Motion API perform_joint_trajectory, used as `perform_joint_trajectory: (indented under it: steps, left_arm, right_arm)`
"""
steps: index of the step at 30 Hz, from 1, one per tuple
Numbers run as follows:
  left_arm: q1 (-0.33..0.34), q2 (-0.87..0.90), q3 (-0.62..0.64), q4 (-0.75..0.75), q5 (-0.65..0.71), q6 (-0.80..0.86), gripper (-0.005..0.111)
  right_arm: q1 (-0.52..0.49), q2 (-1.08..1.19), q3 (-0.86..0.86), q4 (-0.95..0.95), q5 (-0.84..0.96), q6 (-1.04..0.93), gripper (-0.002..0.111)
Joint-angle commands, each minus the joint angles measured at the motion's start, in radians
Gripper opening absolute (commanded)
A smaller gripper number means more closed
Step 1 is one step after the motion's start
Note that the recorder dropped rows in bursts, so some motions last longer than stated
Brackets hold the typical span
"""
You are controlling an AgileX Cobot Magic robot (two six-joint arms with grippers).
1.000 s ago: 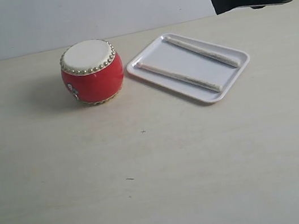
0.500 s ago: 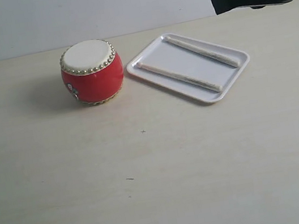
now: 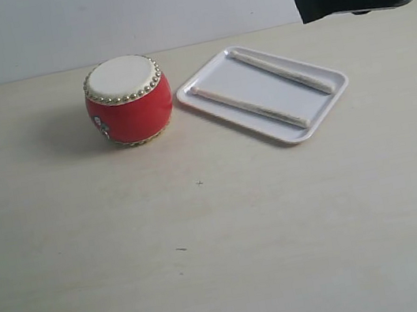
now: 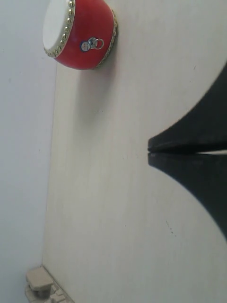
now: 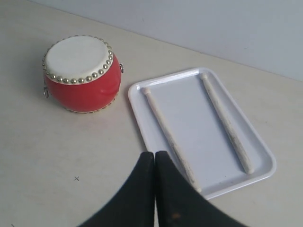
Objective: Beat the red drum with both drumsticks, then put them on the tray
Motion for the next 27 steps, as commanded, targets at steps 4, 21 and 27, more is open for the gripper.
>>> perform_joint_trajectory:
  steps: [4,21,27]
  left_arm:
    - [0.001,-0.007,0.003,0.002,-0.004,-0.001,0.000]
    - [0.001,-0.007,0.003,0.002,-0.004,-0.001,0.000]
    - [0.001,-0.007,0.003,0.002,-0.004,-0.001,0.000]
  right_arm:
    - [-0.009,-0.081,0.175,-0.012,-0.160,0.000,0.000]
    - [-0.364,-1.024,0.857,0.074,-0.505,-0.003,0.000]
    - [-0.364,-1.159,0.904,0.074,-0.501,-0.025,0.000]
